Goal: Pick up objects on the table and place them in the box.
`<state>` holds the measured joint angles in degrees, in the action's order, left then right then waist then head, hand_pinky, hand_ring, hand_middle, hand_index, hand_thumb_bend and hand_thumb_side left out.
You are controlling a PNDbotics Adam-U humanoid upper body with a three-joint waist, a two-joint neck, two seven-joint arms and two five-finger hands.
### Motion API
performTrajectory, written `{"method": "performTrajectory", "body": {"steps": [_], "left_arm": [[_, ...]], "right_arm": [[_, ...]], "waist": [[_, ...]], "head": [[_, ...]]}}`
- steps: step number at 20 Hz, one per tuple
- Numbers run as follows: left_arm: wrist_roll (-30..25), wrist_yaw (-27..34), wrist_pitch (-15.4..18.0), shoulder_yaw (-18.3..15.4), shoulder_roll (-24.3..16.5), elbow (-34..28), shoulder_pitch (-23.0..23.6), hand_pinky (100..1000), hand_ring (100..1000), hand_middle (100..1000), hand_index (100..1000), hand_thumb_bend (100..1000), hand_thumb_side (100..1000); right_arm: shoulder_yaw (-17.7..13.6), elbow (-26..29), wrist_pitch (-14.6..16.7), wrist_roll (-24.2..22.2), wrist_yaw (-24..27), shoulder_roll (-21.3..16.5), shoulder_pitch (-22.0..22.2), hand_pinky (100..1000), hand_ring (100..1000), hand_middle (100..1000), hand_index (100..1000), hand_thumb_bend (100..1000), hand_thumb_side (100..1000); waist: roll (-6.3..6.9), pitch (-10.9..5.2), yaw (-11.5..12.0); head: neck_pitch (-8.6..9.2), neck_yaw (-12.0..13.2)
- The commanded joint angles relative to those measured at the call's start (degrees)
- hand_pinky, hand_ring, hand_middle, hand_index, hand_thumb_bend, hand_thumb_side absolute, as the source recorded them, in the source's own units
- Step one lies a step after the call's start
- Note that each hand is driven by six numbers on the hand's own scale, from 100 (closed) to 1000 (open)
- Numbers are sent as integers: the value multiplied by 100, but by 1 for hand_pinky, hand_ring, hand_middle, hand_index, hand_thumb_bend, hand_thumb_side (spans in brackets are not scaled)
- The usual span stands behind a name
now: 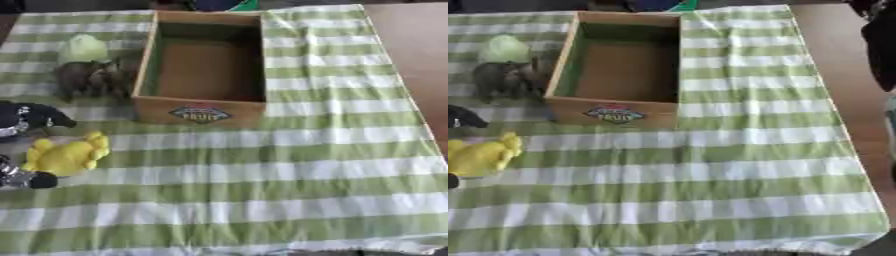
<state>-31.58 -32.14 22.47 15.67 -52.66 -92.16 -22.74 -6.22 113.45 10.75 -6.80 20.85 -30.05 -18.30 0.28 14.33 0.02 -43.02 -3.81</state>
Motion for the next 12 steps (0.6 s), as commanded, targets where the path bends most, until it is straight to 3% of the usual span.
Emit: {"method": "performTrajectory", "body": {"steps": [1,7,12], "left_arm": [[133,-303,-6,30,-89,69,-101,754,916,810,943,733,1000],[378,-762,29,159,-8,325,-146,757,904,806,939,747,1000],[450,-954,10,206,93,513,-199,754,902,804,937,709,1000]], "right_arm": [[-16,114,-11,-34,-1,-72,-29,755,760,710,844,100,1000],[-26,114,-32,-74,-18,-50,-2,755,759,707,843,100,1000],[-38,114,-56,-95,-33,-20,13,756,759,706,842,100,1000]], "waist": [[15,-75,10],[22,-39,21],[18,-2,27]], "head": [[-1,-27],[5,-31],[27,-30]]}}
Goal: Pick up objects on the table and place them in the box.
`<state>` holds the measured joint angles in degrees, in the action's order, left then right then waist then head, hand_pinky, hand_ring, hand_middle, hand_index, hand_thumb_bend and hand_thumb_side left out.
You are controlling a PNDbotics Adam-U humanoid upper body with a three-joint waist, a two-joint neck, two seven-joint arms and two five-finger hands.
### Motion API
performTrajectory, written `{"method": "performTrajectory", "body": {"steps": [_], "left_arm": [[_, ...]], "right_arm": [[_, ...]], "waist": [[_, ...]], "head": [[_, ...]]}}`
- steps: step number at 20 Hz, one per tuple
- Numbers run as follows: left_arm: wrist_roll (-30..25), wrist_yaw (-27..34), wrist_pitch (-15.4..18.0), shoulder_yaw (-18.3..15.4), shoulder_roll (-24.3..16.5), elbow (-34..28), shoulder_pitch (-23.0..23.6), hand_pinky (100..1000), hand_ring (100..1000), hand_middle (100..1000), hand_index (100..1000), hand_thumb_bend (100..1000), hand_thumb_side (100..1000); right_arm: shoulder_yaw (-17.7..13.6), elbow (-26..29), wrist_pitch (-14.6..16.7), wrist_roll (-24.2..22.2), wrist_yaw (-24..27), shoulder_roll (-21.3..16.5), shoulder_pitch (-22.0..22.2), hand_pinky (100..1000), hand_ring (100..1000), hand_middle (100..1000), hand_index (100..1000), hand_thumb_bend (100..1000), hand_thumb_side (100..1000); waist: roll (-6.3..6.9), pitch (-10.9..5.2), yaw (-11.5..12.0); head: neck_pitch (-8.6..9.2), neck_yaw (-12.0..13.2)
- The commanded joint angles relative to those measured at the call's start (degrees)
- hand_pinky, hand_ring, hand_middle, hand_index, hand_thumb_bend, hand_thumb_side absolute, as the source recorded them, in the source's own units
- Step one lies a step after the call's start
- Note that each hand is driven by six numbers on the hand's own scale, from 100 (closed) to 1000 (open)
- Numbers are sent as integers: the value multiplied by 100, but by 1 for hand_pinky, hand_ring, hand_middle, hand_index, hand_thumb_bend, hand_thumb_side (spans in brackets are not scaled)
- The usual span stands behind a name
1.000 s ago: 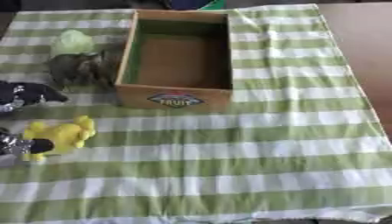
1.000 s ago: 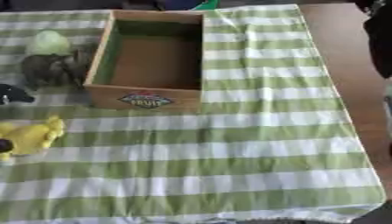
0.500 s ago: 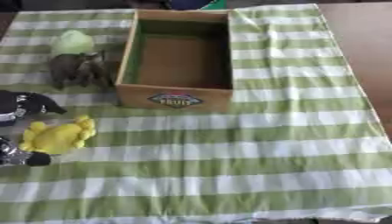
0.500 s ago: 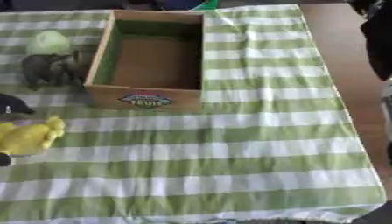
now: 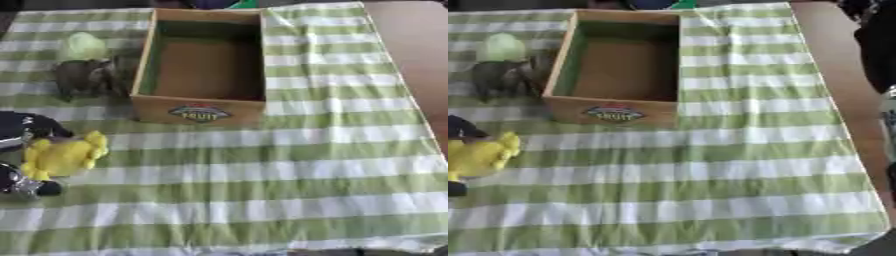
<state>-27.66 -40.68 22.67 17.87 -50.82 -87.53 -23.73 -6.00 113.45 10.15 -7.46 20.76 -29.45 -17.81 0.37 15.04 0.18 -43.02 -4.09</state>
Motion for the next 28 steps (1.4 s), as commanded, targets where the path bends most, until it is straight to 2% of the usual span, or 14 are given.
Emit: {"method": "performTrajectory", "body": {"steps": [1,6,10,12,15,18,19,22,24,26,27,28], "left_arm": [[88,-144,-22,-12,-75,88,-116,753,902,803,936,698,1000],[290,-356,-55,-3,-13,263,-173,751,899,796,922,632,1000],[385,-414,-47,39,21,306,-215,745,888,775,874,441,1000],[394,-384,-57,42,32,289,-210,740,883,767,849,292,1000],[395,-313,-102,32,37,230,-210,735,878,761,826,182,1000],[355,-199,-128,3,21,127,-185,732,876,759,822,148,1000],[340,-150,-133,-16,12,78,-181,729,873,755,809,100,1000],[325,-35,-149,-59,-16,-46,-198,725,870,751,802,100,1000],[324,5,-167,-68,-21,-82,-208,716,863,744,783,100,912],[341,35,-193,-71,-8,-106,-217,702,853,731,747,100,746],[362,50,-204,-74,3,-123,-222,692,845,721,718,100,621],[389,70,-210,-77,16,-145,-229,688,842,717,707,100,572]], "right_arm": [[-61,114,1,-35,-26,-75,-34,756,759,705,842,100,1000],[-60,114,-5,-96,-47,-58,-19,756,759,705,843,100,1000],[-67,114,-30,-109,-59,-40,-7,757,759,705,846,100,1000],[-70,114,-33,-110,-64,-38,-4,757,759,705,846,100,1000],[-73,114,-34,-111,-66,-35,-2,757,760,705,846,100,1000],[-77,114,-41,-108,-77,-36,4,758,760,705,847,100,1000],[-77,114,-43,-108,-80,-35,12,758,760,705,848,100,1000],[-72,114,-54,-120,-85,-23,17,759,760,704,848,100,1000],[-71,114,-58,-124,-83,-17,13,759,761,704,848,100,1000],[-73,114,-62,-122,-80,-14,14,759,761,704,849,100,1000],[-73,114,-65,-123,-81,-12,15,759,761,704,849,100,1000],[-73,114,-69,-124,-82,-9,16,759,761,704,849,100,1000]], "waist": [[8,-68,12],[4,-42,14],[4,-23,5],[2,-15,4],[1,-3,2],[-2,6,-5],[-1,8,-5],[-1,10,0],[-4,10,2],[-9,9,3],[-11,9,4],[-12,9,5]], "head": [[32,1],[46,-3],[62,0],[63,-4],[75,-3],[72,-1],[70,-2],[77,2],[80,5],[83,0],[83,-2],[84,-4]]}}
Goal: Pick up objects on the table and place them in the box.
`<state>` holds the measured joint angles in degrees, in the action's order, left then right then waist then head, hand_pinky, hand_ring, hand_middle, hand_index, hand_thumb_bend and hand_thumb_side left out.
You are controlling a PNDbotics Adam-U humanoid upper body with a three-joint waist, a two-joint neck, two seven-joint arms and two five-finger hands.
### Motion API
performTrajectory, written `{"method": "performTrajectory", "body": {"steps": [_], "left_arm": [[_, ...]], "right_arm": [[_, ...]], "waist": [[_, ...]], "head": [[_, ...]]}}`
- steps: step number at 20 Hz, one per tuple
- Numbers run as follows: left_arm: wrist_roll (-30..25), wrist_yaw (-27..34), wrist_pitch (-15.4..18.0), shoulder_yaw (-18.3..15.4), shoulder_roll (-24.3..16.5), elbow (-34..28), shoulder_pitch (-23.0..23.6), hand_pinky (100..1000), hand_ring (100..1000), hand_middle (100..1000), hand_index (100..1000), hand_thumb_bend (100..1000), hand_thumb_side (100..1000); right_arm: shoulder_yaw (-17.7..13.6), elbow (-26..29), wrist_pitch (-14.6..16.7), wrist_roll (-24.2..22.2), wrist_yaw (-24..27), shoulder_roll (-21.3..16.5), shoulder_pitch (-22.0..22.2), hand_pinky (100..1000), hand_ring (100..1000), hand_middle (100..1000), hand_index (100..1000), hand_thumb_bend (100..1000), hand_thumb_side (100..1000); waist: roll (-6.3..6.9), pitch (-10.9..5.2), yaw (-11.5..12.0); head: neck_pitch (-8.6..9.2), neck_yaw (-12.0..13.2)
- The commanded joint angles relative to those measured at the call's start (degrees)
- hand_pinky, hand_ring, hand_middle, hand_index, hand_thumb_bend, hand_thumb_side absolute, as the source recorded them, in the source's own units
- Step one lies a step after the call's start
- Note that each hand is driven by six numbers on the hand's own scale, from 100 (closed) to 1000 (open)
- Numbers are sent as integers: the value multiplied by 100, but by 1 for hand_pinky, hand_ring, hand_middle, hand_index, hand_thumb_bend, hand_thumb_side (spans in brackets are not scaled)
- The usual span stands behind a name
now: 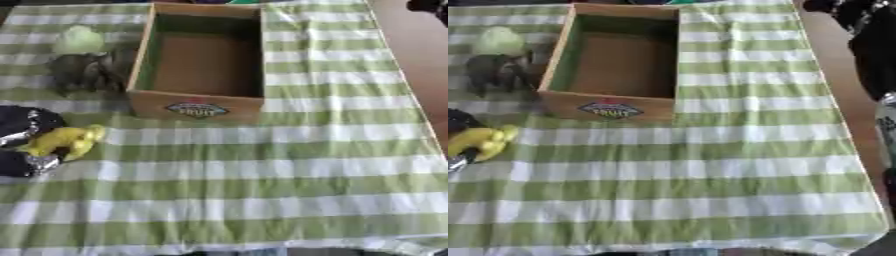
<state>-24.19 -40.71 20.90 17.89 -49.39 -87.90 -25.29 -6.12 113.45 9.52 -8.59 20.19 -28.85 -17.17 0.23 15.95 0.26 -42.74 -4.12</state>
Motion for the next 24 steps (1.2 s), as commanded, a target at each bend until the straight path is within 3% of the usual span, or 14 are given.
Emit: {"method": "performTrajectory", "body": {"steps": [1,3,5,14,24], "left_arm": [[70,98,-36,-81,-118,-132,-80,680,836,708,676,100,476],[122,152,-39,-86,-117,-183,-92,671,830,699,642,100,341],[162,208,-34,-95,-129,-249,-96,665,825,691,621,100,267],[397,299,24,-257,-177,-512,-125,653,813,675,557,100,246],[664,461,69,-400,-230,-771,-340,642,796,648,543,100,245]], "right_arm": [[-61,114,-7,-12,-25,-66,-47,759,761,704,849,100,1000],[-62,114,-10,-10,-23,-66,-45,760,761,704,849,100,1000],[-63,114,-9,-7,-22,-69,-44,760,761,704,849,100,1000],[-68,114,-13,-11,-23,-61,-28,762,762,704,850,100,1000],[-71,114,0,-4,-18,-62,-48,764,763,704,851,100,1000]], "waist": [[1,-83,-2],[1,-84,0],[0,-84,2],[5,-86,9],[20,-70,-53]], "head": [[56,-4],[57,-5],[67,-6],[77,-39],[137,-52]]}}
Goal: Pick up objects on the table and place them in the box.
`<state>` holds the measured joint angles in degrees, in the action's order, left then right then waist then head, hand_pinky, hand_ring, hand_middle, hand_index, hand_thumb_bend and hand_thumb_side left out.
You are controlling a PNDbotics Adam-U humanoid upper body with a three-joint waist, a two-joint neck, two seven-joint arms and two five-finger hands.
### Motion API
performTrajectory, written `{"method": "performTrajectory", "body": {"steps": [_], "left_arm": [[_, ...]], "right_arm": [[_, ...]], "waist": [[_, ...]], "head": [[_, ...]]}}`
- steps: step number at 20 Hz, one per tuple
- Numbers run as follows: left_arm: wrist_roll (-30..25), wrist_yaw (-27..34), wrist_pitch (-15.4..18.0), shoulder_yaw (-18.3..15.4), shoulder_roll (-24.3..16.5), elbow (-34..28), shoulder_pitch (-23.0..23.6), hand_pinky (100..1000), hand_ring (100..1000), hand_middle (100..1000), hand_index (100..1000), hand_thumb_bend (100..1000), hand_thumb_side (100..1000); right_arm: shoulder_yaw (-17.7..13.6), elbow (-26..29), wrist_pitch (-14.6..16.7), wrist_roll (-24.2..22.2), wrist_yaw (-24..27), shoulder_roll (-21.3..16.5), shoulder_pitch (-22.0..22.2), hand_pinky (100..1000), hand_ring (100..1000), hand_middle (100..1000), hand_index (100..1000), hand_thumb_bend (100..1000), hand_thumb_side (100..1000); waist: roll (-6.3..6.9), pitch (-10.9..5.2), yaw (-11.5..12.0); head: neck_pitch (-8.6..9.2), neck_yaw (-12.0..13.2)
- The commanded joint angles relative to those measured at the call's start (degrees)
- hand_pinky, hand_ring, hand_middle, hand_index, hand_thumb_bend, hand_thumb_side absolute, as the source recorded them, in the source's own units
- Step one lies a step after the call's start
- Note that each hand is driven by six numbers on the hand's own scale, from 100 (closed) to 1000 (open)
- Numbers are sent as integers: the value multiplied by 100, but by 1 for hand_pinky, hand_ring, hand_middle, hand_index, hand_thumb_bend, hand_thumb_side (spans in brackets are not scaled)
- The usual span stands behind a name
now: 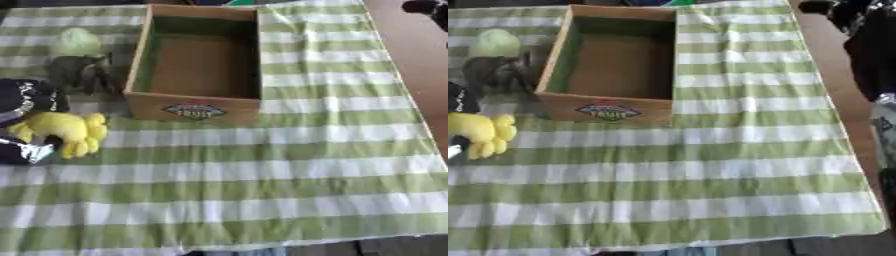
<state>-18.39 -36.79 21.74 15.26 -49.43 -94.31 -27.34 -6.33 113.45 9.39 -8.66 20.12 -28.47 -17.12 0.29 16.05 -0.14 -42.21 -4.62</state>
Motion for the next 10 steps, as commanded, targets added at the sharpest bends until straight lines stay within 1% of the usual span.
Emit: {"method": "performTrajectory", "body": {"steps": [1,5,9,10], "left_arm": [[126,90,-32,-158,-226,-154,-181,642,794,646,540,100,245],[306,165,-99,-252,-220,-194,-329,626,775,620,521,100,246],[412,177,-101,-271,-202,-182,-417,622,771,617,520,100,247],[434,189,-113,-295,-179,-186,-446,576,726,586,502,100,248]], "right_arm": [[-48,114,16,3,-8,-102,-58,764,764,704,851,100,1000],[-40,114,16,-2,-4,-107,-72,764,764,704,851,100,1000],[-37,114,16,-5,1,-112,-80,764,764,704,851,100,1000],[-39,114,17,-2,0,-109,-84,764,765,704,851,100,1000]], "waist": [[19,-78,-29],[43,-73,-94],[56,-74,-129],[60,-76,-150]], "head": [[98,1],[157,13],[186,20],[218,38]]}}
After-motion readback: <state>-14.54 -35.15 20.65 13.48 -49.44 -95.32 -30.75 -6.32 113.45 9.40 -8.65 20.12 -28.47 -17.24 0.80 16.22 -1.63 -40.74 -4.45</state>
